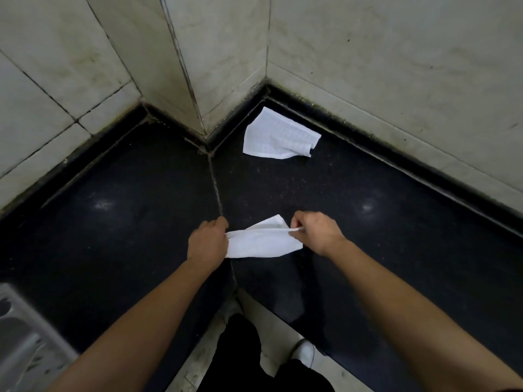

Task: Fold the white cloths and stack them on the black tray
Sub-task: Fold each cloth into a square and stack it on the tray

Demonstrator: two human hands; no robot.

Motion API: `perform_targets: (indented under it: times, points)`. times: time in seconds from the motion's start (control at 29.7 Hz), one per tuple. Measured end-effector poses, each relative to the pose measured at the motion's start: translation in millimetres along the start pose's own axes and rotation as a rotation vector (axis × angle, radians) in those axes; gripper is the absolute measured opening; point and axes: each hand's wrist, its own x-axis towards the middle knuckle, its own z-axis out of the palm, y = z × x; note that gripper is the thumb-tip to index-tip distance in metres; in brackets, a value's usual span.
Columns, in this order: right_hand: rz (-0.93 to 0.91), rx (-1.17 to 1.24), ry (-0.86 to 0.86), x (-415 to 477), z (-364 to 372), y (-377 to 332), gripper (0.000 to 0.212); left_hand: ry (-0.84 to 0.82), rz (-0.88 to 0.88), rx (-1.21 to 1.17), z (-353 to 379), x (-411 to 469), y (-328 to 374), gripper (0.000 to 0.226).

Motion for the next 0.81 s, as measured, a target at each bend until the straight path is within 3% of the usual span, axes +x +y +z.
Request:
perform_targets:
  times: [0.2,0.47,0.54,0.67,0.81]
  points:
    - [0.007,0.127,0.15,-26,-41,18,0.003,0.064,0.042,-0.065,-41,11,28,0.023]
    - [-0.151,0.12,0.803,-47,-121,7,0.01,0.558,0.154,-0.292,-147,31,84,0.011]
    - [-0.184,0.105,0.902,-52,-129,4,0.01,0.644,0.161,-0.334,-161,27,93,0.008]
    - [-0.259,0.049,0.905,-63,-111,13,0.01,0.681,0.232,-0.272,-146,7,92,0.007]
    - [-0.336,-0.097,0.661,-64,-47,42,0.009,0.45,0.356,0.002,-81,-18,60,0.01]
